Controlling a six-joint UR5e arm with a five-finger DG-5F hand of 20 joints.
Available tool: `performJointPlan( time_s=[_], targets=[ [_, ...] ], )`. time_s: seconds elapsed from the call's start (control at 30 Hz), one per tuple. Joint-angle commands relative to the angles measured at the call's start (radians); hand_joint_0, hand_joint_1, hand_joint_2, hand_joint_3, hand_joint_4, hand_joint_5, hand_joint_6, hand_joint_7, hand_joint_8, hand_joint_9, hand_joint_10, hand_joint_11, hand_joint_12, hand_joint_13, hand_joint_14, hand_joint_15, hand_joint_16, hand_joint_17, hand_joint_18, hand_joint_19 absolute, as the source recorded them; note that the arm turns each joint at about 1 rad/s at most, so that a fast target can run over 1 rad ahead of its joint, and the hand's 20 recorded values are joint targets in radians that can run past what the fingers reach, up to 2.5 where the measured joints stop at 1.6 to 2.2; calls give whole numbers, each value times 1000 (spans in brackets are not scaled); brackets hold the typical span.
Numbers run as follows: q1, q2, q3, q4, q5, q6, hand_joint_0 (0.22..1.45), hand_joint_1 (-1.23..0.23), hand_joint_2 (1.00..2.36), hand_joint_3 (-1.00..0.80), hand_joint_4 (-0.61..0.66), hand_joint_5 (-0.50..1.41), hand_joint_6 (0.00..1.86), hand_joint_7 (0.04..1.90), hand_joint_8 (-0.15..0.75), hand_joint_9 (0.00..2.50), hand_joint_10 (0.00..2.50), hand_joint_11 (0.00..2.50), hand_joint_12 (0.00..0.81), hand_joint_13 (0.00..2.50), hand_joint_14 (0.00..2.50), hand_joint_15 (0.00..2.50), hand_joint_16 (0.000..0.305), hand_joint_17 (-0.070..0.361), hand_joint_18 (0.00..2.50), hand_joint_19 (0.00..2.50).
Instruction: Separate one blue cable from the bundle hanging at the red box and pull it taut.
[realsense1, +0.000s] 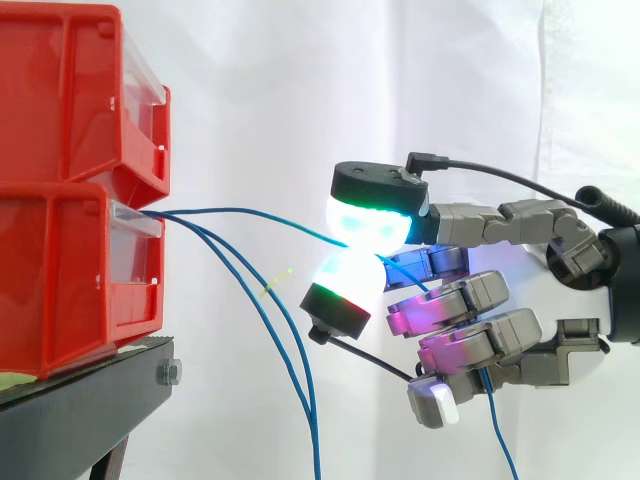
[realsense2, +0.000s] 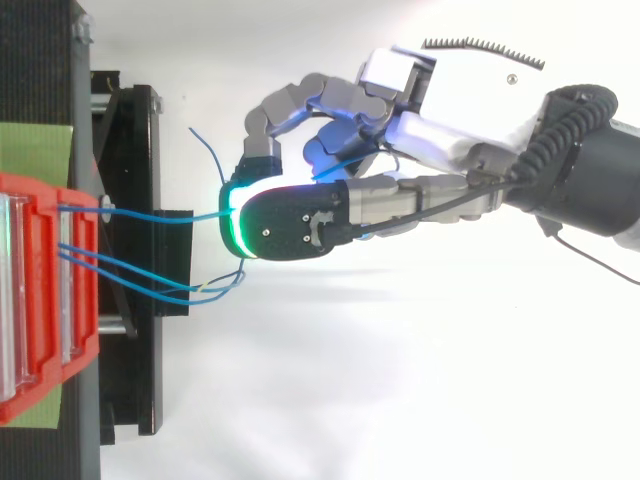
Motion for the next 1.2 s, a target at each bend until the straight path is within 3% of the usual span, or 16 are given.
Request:
performJointPlan(
  time_s=[0.0,0.1,0.17,0.4,1.17],
  targets=[
    [0,0,0,0,0,-1,612,-708,1027,-62,-2,-157,936,1174,233,918,1707,1396,285,1268,1011,1416,47,105,911,1029],
    [0,0,0,-1,0,1,607,-683,1023,-177,57,-172,926,1136,226,910,1680,1421,291,1256,1026,1439,47,106,897,1041],
    [1,0,0,-1,0,-1,538,-545,1000,-500,98,-174,915,1061,251,897,1737,1358,306,1237,1127,1341,51,114,901,1030],
    [0,0,0,0,3,-1,472,-411,1000,-500,128,-189,894,989,286,877,1831,1257,342,1224,1270,1240,58,131,943,1000],
    [-23,0,0,3,3,-6,535,-467,1000,-500,124,-183,897,1023,257,905,1742,1324,305,1241,1191,1286,52,117,938,1016]
  ],
)
